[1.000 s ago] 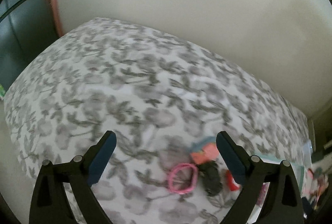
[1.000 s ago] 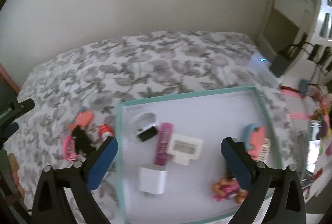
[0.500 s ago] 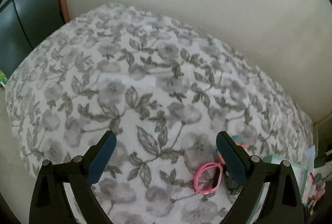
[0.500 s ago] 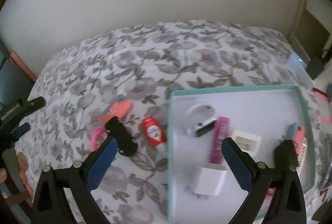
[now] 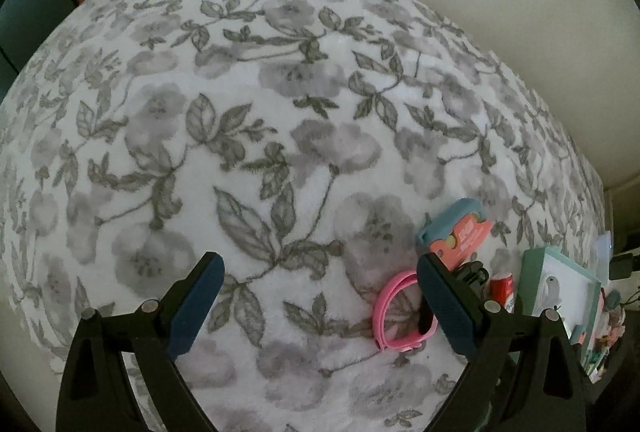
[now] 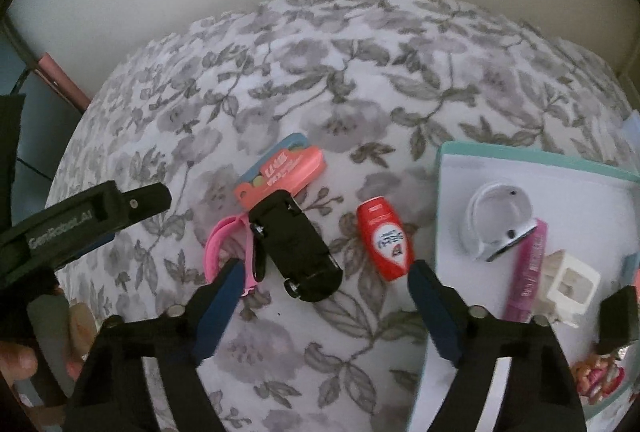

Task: Organize rigid objects
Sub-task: 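Close the right gripper around the black toy car while the left approaches the pink band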

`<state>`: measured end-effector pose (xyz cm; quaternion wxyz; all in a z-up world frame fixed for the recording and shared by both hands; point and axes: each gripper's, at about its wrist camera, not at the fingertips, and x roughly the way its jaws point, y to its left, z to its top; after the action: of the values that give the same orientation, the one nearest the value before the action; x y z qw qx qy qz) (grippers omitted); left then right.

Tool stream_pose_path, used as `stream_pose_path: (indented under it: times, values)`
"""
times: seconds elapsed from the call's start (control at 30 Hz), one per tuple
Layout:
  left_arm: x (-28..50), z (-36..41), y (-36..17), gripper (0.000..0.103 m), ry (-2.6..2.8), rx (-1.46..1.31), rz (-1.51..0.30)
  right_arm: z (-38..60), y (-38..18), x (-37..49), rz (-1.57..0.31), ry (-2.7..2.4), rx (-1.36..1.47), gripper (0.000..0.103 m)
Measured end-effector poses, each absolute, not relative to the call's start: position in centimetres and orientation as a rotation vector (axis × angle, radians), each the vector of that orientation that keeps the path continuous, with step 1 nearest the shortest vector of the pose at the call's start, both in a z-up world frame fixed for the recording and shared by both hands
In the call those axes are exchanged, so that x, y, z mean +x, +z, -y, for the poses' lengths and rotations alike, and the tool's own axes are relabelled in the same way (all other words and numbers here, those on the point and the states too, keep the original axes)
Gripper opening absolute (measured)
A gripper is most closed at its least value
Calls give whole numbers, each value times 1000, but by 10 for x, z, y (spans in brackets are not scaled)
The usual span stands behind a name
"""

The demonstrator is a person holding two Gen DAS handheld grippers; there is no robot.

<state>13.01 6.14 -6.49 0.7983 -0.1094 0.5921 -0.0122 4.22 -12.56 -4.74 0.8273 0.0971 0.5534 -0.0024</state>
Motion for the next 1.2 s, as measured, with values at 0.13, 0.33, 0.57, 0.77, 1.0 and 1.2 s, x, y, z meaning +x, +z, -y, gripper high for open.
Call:
stream_pose_path:
  times: [0.13,0.33,0.57,0.77,1.0,1.2]
  values:
    - [133,-60,-70,97,-43,-230,-1295,120,-53,47,-1182,16,196,75]
    - [137,-55,-77,97,-85,-228,-1328,113,-57,54,-1182,31,182,67]
    - [136,-48,-81,97,-125,-200,-1354,110,-70,61,-1207,19,173,57]
    - [138,-35,-90,97,-156,-163,-1382,112,-80,67,-1209,5,180,54]
    - [140,-20,-100,97,-163,-89,-1403,116,-80,67,-1204,3,186,50]
    - [140,-5,-109,97,-134,-15,-1403,115,-80,61,-1199,6,148,47]
